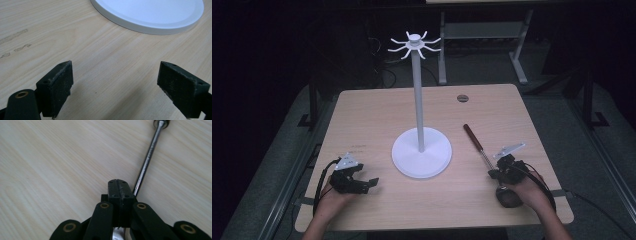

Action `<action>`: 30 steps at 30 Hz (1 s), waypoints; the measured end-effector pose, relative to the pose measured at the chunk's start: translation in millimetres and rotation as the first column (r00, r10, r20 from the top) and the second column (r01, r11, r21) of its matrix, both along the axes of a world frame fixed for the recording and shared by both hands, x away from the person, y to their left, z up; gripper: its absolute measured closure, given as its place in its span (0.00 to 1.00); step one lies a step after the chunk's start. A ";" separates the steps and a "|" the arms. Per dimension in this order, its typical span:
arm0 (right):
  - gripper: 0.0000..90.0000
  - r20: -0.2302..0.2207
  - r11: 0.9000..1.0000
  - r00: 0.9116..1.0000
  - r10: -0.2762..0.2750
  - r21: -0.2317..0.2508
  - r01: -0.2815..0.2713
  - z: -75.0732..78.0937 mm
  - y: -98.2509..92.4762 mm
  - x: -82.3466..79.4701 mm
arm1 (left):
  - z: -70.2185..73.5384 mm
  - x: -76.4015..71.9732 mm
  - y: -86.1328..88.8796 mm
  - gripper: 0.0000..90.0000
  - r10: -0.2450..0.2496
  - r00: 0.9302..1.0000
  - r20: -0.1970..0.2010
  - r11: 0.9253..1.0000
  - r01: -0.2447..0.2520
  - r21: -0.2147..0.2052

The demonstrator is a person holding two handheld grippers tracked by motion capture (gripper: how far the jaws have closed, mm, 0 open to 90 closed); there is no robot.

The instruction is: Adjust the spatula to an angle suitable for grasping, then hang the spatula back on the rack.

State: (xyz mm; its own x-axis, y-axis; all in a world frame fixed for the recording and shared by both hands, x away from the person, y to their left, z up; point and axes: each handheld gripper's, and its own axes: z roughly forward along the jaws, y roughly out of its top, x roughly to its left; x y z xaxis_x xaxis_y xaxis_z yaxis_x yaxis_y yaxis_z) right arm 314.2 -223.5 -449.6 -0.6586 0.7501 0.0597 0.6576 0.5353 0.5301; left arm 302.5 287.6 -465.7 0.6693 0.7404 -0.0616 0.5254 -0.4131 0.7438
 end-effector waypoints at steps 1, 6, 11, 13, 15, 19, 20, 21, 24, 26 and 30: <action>1.00 0.000 1.000 1.000 -0.005 -0.002 0.005 0.1 -2.2 0.4 | 0.0 -0.1 -0.2 0.14 0.000 1.000 -0.001 1.000 0.000 0.000; 1.00 0.001 0.999 1.000 -0.031 -0.021 0.031 -1.0 -12.2 4.0 | -0.3 0.6 -0.5 0.14 0.001 1.000 0.000 1.000 -0.001 0.000; 1.00 0.008 0.998 0.999 -0.054 -0.018 0.054 -1.8 -24.5 7.8 | -0.8 0.9 -0.3 0.14 0.003 1.000 -0.005 1.000 -0.003 0.001; 1.00 0.010 0.998 0.998 -0.064 -0.017 0.064 -2.0 -29.2 9.1 | -0.8 0.8 -0.5 0.14 0.003 1.000 -0.004 1.000 -0.003 -0.001; 1.00 0.009 0.997 0.997 -0.076 -0.015 0.076 -1.8 -33.3 10.0 | -0.7 0.8 -0.6 0.14 0.001 1.000 -0.003 1.000 -0.001 0.000; 1.00 0.006 0.997 0.997 -0.081 0.006 0.081 -0.9 -37.3 11.4 | -0.9 0.6 -1.2 0.14 0.000 1.000 -0.006 1.000 0.000 -0.002; 1.00 0.007 0.997 0.997 -0.077 0.016 0.077 -0.1 -37.3 11.5 | -0.8 0.5 -1.3 0.14 0.001 1.000 -0.006 1.000 -0.001 -0.004; 1.00 0.005 0.996 0.997 -0.080 0.025 0.080 1.5 -37.0 11.3 | -0.7 0.4 -1.3 0.14 0.001 1.000 -0.005 1.000 -0.001 -0.006; 0.99 0.019 0.996 0.997 -0.079 0.044 0.078 7.4 -35.7 13.6 | -1.0 0.2 -2.2 0.14 0.007 1.000 -0.007 1.000 -0.007 -0.018; 0.97 0.018 0.995 0.996 -0.085 0.054 0.084 12.0 -34.2 17.6 | -1.2 -0.3 -3.0 0.14 0.009 1.000 -0.014 1.000 -0.009 -0.020; 0.92 0.017 0.995 0.996 -0.083 0.049 0.082 19.2 -28.2 29.5 | -0.8 -0.3 -3.4 0.14 0.007 1.000 -0.013 1.000 -0.007 -0.022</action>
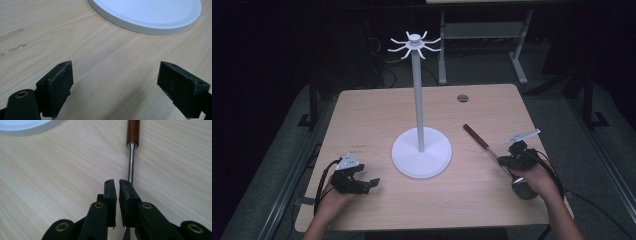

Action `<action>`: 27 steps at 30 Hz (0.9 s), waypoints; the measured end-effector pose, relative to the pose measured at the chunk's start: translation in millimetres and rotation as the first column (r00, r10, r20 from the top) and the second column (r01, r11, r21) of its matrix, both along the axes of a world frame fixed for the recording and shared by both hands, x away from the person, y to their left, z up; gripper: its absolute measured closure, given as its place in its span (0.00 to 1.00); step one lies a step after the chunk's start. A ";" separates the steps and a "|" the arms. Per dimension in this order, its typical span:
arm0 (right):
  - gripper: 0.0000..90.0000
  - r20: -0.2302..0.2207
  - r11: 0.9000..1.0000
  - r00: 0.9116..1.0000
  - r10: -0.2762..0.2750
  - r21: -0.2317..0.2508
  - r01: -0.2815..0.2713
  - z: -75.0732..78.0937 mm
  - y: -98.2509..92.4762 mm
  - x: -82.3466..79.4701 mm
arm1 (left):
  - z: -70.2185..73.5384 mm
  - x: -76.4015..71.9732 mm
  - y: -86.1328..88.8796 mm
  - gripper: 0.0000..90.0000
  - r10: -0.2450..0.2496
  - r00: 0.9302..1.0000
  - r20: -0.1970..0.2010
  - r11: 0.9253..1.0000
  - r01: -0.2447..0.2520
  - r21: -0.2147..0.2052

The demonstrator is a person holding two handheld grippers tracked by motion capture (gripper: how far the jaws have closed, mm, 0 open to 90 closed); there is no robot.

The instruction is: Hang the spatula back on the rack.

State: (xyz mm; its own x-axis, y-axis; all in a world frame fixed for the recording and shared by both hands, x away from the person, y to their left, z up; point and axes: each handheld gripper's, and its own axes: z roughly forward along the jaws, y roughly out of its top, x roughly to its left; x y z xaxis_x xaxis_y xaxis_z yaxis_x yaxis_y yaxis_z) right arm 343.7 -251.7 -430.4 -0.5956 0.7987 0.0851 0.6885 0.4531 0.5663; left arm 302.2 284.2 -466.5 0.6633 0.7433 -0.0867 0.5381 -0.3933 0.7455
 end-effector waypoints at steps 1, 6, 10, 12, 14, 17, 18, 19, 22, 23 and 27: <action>0.91 -0.003 1.000 1.000 0.002 -0.007 -0.002 2.0 1.8 3.2 | 0.1 -0.1 0.0 0.14 -0.001 1.000 0.001 1.000 0.001 0.001; 0.86 -0.032 1.000 0.999 0.008 -0.030 -0.009 12.7 10.4 21.0 | 0.3 -0.8 -1.0 0.14 -0.010 1.000 -0.004 1.000 0.010 0.006; 0.83 -0.041 0.999 0.999 0.016 -0.048 -0.018 19.7 17.4 37.1 | 0.1 -0.8 -1.1 0.14 -0.011 1.000 -0.007 1.000 0.011 0.004; 0.81 -0.050 0.998 0.999 0.015 -0.055 -0.018 22.9 20.9 45.3 | 0.0 -0.6 -1.0 0.14 -0.011 1.000 -0.009 1.000 0.011 0.005; 0.80 -0.056 0.997 0.998 0.022 -0.069 -0.025 25.2 24.7 55.0 | 0.0 -0.6 -1.0 0.14 -0.012 1.000 -0.012 1.000 0.012 0.004; 0.78 -0.076 0.996 0.997 0.028 -0.078 -0.033 26.6 29.6 66.1 | -0.7 -0.3 -1.4 0.14 -0.013 1.000 -0.013 1.000 0.013 -0.005; 0.78 -0.083 0.996 0.996 0.033 -0.077 -0.039 26.3 31.4 70.1 | -1.0 -0.3 -1.5 0.14 -0.015 1.000 -0.016 1.000 0.015 -0.005; 0.78 -0.096 0.995 0.995 0.031 -0.088 -0.039 26.4 33.9 73.4 | -1.3 -0.5 -1.8 0.14 -0.014 1.000 -0.017 1.000 0.014 -0.005; 0.78 -0.113 0.992 0.992 0.046 -0.109 -0.058 25.8 40.7 84.0 | -1.1 -0.4 -1.5 0.14 -0.021 1.000 -0.018 1.000 0.021 0.002; 0.78 -0.125 0.989 0.991 0.045 -0.132 -0.062 25.6 43.8 87.9 | -1.0 -0.4 -1.4 0.14 -0.023 1.000 -0.019 1.000 0.023 0.004; 0.76 -0.162 0.982 0.985 0.062 -0.169 -0.090 21.8 51.0 99.3 | -1.1 -0.7 -2.0 0.14 -0.019 1.000 -0.019 1.000 0.019 -0.005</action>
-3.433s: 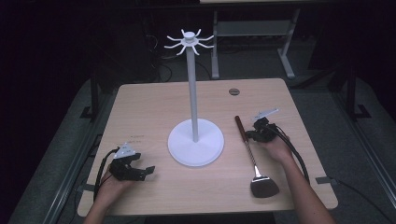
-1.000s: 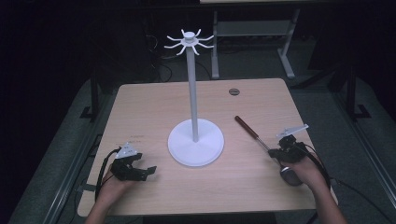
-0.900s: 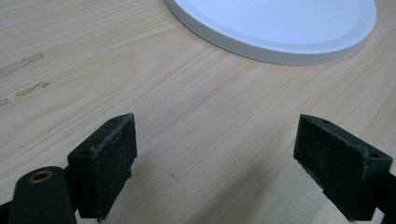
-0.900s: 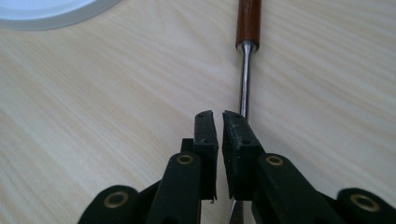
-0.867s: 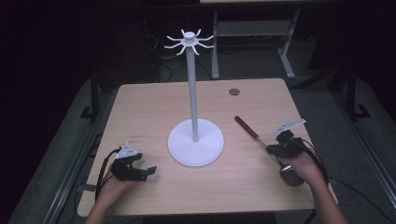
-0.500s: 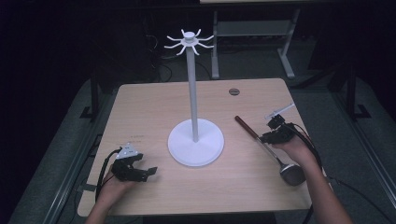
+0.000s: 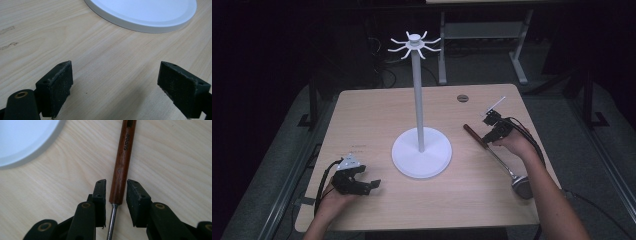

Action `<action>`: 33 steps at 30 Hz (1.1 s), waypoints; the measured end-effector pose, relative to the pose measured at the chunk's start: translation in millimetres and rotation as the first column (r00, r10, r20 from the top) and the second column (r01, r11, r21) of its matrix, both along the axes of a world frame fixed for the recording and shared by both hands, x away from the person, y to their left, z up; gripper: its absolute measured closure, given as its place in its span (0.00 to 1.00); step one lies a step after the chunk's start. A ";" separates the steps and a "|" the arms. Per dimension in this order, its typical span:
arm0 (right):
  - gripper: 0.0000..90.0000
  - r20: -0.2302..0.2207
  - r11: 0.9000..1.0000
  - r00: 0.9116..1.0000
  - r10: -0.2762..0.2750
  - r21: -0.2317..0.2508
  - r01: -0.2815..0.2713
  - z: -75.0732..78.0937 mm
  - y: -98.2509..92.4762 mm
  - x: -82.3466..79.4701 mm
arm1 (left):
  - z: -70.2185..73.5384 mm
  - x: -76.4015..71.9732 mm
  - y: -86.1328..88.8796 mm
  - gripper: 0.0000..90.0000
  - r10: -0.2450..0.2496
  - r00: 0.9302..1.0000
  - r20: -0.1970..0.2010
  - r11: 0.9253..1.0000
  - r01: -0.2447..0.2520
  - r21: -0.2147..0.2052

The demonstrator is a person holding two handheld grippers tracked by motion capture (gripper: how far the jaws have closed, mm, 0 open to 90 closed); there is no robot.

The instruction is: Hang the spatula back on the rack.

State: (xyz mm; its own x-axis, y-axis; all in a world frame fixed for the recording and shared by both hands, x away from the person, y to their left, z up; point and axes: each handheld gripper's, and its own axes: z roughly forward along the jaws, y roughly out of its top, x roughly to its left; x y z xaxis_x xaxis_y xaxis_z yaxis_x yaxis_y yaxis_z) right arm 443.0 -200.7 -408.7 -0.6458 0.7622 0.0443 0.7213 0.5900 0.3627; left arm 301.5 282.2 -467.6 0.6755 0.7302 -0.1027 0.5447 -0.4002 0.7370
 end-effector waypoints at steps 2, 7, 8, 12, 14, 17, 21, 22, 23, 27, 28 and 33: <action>0.76 -0.015 1.000 1.000 0.003 -0.018 -0.003 -2.4 3.2 4.8 | 0.1 0.0 -0.1 0.14 0.001 1.000 0.000 1.000 -0.001 -0.002; 0.76 -0.058 0.998 0.998 0.014 -0.059 -0.017 -11.2 8.1 15.5 | 0.1 -0.2 -0.2 0.14 -0.002 1.000 0.000 1.000 0.002 -0.001; 0.76 -0.069 0.998 0.998 0.014 -0.066 -0.018 -13.0 9.5 17.4 | 0.1 -0.2 -0.3 0.14 -0.002 1.000 -0.001 1.000 0.002 -0.002; 0.77 -0.097 0.996 0.995 0.023 -0.089 -0.031 -16.7 13.5 21.8 | 0.1 -0.3 -0.2 0.14 -0.002 1.000 0.001 1.000 0.002 -0.001; 0.77 -0.110 0.994 0.994 0.025 -0.099 -0.036 -18.1 14.8 23.3 | 0.1 -0.3 0.0 0.14 -0.003 1.000 0.001 1.000 0.003 -0.001; 0.77 -0.121 0.993 0.993 0.017 -0.117 -0.031 -20.5 17.3 24.7 | 0.2 -0.4 -0.1 0.14 -0.002 1.000 0.001 1.000 0.002 -0.001; 0.76 -0.134 0.992 0.991 0.007 -0.121 -0.023 -21.9 18.9 25.7 | 0.1 -0.4 -0.1 0.14 -0.003 1.000 0.000 1.000 0.003 -0.001; 0.76 -0.136 0.992 0.991 0.005 -0.122 -0.022 -22.5 19.0 26.1 | 0.0 -0.3 -0.1 0.14 -0.003 1.000 0.000 1.000 0.003 -0.001; 0.76 -0.136 0.992 0.991 0.002 -0.123 -0.019 -22.9 19.3 26.3 | 0.1 -0.4 0.0 0.14 -0.003 1.000 0.000 1.000 0.003 -0.001; 0.76 -0.140 0.992 0.990 0.004 -0.123 -0.021 -26.0 19.8 27.5 | -0.2 -0.2 -0.5 0.14 -0.003 1.000 -0.003 1.000 0.003 -0.002; 0.76 -0.138 0.992 0.990 0.005 -0.123 -0.022 -26.8 19.8 27.8 | -0.3 -0.3 -0.6 0.14 -0.005 1.000 -0.003 1.000 0.005 -0.001; 0.77 -0.148 0.992 0.989 -0.008 -0.122 -0.010 -30.4 20.2 28.4 | -0.8 -0.1 -0.9 0.14 -0.005 1.000 -0.007 1.000 0.005 -0.002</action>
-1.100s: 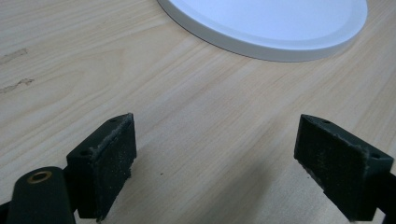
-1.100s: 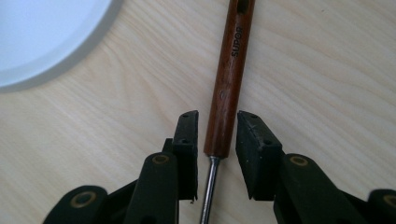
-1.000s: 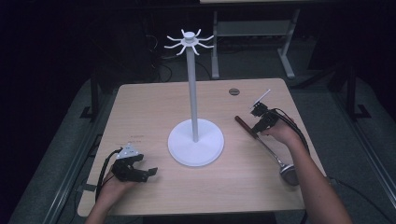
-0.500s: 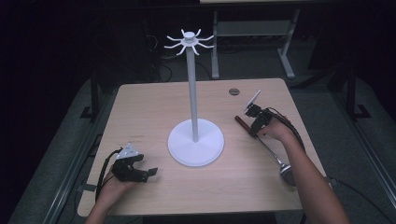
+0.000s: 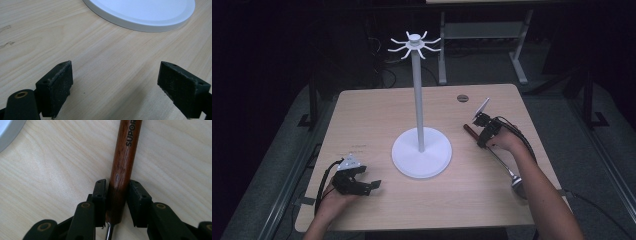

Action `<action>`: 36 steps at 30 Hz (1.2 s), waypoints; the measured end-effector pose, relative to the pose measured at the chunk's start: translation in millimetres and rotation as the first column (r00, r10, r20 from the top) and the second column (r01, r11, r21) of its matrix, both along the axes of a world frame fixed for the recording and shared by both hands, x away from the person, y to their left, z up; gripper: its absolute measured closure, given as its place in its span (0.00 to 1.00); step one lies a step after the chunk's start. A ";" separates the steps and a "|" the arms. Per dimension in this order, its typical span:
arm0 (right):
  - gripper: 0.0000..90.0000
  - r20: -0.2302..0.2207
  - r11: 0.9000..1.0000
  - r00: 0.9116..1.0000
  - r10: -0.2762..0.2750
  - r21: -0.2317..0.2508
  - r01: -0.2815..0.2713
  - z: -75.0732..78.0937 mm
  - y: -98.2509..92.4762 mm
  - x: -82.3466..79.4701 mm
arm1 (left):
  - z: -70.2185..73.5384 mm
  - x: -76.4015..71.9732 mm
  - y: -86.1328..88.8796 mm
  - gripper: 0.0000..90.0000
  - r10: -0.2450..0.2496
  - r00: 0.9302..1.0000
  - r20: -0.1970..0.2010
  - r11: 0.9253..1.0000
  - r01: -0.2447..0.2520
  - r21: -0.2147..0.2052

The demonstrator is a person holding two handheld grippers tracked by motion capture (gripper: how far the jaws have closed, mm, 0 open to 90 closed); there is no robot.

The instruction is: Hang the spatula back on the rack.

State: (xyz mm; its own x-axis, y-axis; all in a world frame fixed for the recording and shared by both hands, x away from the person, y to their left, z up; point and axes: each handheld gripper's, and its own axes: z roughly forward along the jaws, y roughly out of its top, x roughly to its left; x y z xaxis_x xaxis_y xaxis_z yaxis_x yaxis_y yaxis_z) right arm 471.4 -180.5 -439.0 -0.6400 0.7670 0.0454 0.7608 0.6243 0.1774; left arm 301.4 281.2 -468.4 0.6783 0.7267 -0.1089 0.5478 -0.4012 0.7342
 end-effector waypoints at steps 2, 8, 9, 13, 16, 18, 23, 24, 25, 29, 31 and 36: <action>0.77 0.004 1.000 1.000 -0.011 0.000 0.011 -0.6 0.1 -0.1 | -0.1 0.2 0.1 0.14 -0.002 1.000 0.000 1.000 0.002 0.000; 0.79 0.004 1.000 1.000 -0.029 -0.001 0.029 -0.4 0.5 -0.3 | -0.4 0.4 -0.1 0.14 -0.008 1.000 -0.005 1.000 0.008 0.004; 0.79 0.004 1.000 1.000 -0.030 -0.002 0.030 -0.4 0.6 -0.2 | -0.4 0.5 -0.1 0.14 -0.009 1.000 -0.005 1.000 0.009 0.005; 0.80 0.006 0.999 0.999 -0.043 -0.005 0.043 -0.4 0.5 0.1 | -0.6 0.8 0.3 0.14 -0.010 1.000 -0.008 1.000 0.010 0.008; 0.82 0.008 0.999 0.999 -0.050 -0.006 0.050 -0.1 0.2 0.1 | -0.8 0.6 -0.2 0.14 -0.005 1.000 -0.007 1.000 0.005 0.000; 0.82 0.022 1.000 0.999 -0.030 -0.009 0.030 0.8 1.6 -1.4 | -0.8 0.6 -0.1 0.14 -0.004 1.000 -0.008 1.000 0.004 -0.001; 0.82 0.060 1.000 0.998 -0.026 0.016 0.025 9.7 0.3 -3.3 | -0.7 0.6 0.1 0.14 -0.003 1.000 -0.008 1.000 0.003 -0.002; 0.82 0.068 0.999 0.997 -0.025 0.030 0.023 12.7 -0.6 -3.9 | -0.5 0.7 0.4 0.14 -0.004 1.000 -0.007 1.000 0.004 0.000; 0.82 0.079 0.999 0.997 -0.026 0.045 0.023 15.6 -1.4 -4.7 | -0.5 0.7 0.4 0.14 -0.003 1.000 -0.007 1.000 0.003 0.000; 0.82 0.132 0.995 0.991 -0.026 0.095 0.014 28.7 -4.0 -9.7 | -0.8 0.7 0.2 0.14 -0.003 1.000 -0.007 1.000 0.003 0.000; 0.82 0.161 0.992 0.987 -0.018 0.127 -0.002 35.8 -5.3 -12.8 | -0.8 0.5 0.0 0.14 -0.002 1.000 -0.008 1.000 0.002 0.000; 0.82 0.242 0.982 0.970 -0.016 0.188 -0.031 54.4 -8.9 -22.2 | -0.8 0.5 0.3 0.14 0.000 1.000 -0.008 1.000 0.000 0.000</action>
